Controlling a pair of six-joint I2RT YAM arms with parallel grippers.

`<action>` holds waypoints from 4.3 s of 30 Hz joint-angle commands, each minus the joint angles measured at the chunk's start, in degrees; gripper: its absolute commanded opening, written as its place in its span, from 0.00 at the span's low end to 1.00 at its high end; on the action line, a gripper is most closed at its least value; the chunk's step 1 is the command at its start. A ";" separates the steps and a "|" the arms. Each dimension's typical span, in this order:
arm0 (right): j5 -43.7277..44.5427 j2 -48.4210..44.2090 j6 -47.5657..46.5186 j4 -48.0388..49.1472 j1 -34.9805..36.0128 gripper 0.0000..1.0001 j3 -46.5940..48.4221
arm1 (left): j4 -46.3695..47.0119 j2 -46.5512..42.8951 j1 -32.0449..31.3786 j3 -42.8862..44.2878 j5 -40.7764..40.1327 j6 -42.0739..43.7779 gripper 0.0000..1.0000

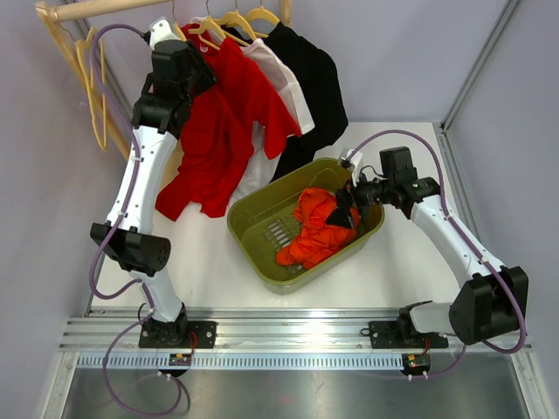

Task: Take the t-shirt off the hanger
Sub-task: Grab a hanger with a tshirt on it with the left arm, then remove the tshirt from the hanger

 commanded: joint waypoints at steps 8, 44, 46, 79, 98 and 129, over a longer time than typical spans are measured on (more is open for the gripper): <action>-2.14 -2.09 0.50 1.96 -2.30 0.99 -0.48 | 0.13 -2.59 -0.02 -0.15 -2.14 5.29 0.20; -8.29 -2.18 -6.26 -2.52 -4.94 1.00 -1.01 | 13.66 -29.48 5.78 -25.27 10.51 11.27 0.00; -8.74 -1.92 -6.80 -2.88 -4.85 0.99 -0.84 | 13.75 -33.96 6.22 -28.52 11.22 11.97 0.00; -1.11 12.14 -14.30 -27.94 14.11 1.00 37.02 | 7.77 -86.45 6.84 -81.00 32.65 11.18 0.00; 33.78 30.87 21.50 -0.87 34.87 0.99 58.50 | 7.69 -92.43 6.84 -87.87 40.32 6.17 0.00; 42.94 35.26 19.39 2.93 34.00 0.72 58.57 | -3.03 -97.96 6.84 -83.21 35.22 6.00 0.00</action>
